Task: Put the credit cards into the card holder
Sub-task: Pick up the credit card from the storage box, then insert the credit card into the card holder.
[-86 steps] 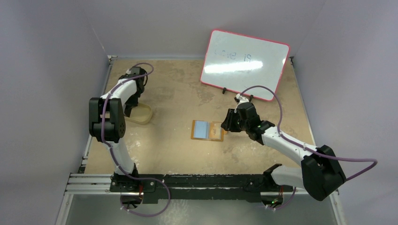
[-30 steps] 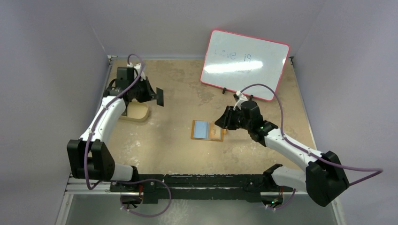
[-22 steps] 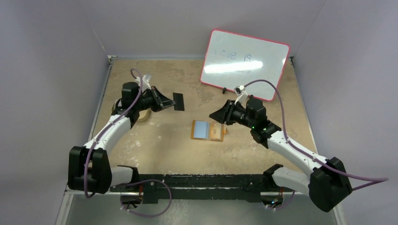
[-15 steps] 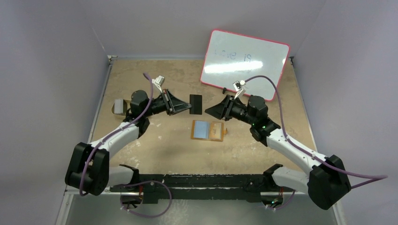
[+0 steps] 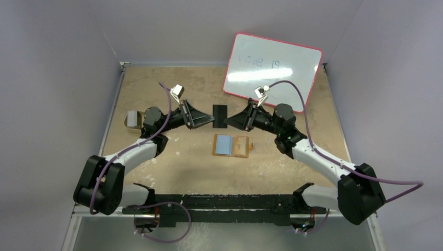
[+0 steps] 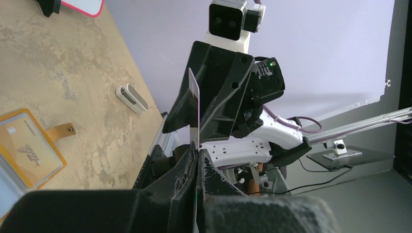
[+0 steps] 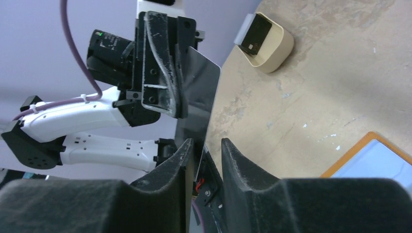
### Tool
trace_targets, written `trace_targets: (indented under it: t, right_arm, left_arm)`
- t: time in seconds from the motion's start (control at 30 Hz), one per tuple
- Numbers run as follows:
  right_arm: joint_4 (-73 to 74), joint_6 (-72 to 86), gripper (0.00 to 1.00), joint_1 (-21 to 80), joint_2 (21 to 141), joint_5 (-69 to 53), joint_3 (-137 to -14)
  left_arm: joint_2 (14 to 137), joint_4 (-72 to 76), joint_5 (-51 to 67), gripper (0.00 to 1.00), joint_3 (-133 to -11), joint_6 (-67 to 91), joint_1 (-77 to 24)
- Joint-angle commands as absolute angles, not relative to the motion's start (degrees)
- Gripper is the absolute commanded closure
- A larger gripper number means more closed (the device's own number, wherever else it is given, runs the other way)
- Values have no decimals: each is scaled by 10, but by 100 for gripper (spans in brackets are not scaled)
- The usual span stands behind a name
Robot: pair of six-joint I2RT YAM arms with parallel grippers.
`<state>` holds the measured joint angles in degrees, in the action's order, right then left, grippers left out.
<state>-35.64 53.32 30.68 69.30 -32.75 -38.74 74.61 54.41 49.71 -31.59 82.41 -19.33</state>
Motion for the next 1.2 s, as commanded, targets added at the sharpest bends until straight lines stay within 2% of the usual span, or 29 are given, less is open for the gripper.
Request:
trace_targets:
  t: [0.0,0.17,0.2,0.33,0.4,0.5,0.8,0.9,1.0,1.17]
  right_arm:
    - [-406,540,75,304,694,-347,-419]
    - [-411,538,100,304,697,-352,-415]
    - [-406,535,100,305,695,-348,-413]
    - [-341,513,100,305,688,-309,-401]
    - [-312,507,100,304,684,-294,-391]
    - [-281,497,100,305,674,-264,-372]
    - [-215,481,100,304,711,-192,-346]
    - [-221,483,100,304,740,-177,-335]
    - [-241,486,100,304,761,-171,-321]
    - [-258,486,100,300,800,-168,-310]
  left_arm:
    - [754,598,509,100,-315,837,-201]
    - [759,581,506,100,-316,830,-201]
    - [758,560,502,97,-319,817,-201]
    - [724,332,446,69,-354,663,-201]
    - [711,200,391,63,-379,568,-201]
    - [708,112,338,62,-391,506,-201]
    - [758,70,252,64,-377,466,-236]
    - [778,100,243,65,-366,475,-252]
    - [806,187,263,74,-341,520,-268]
    - [854,199,243,80,-342,517,-296]
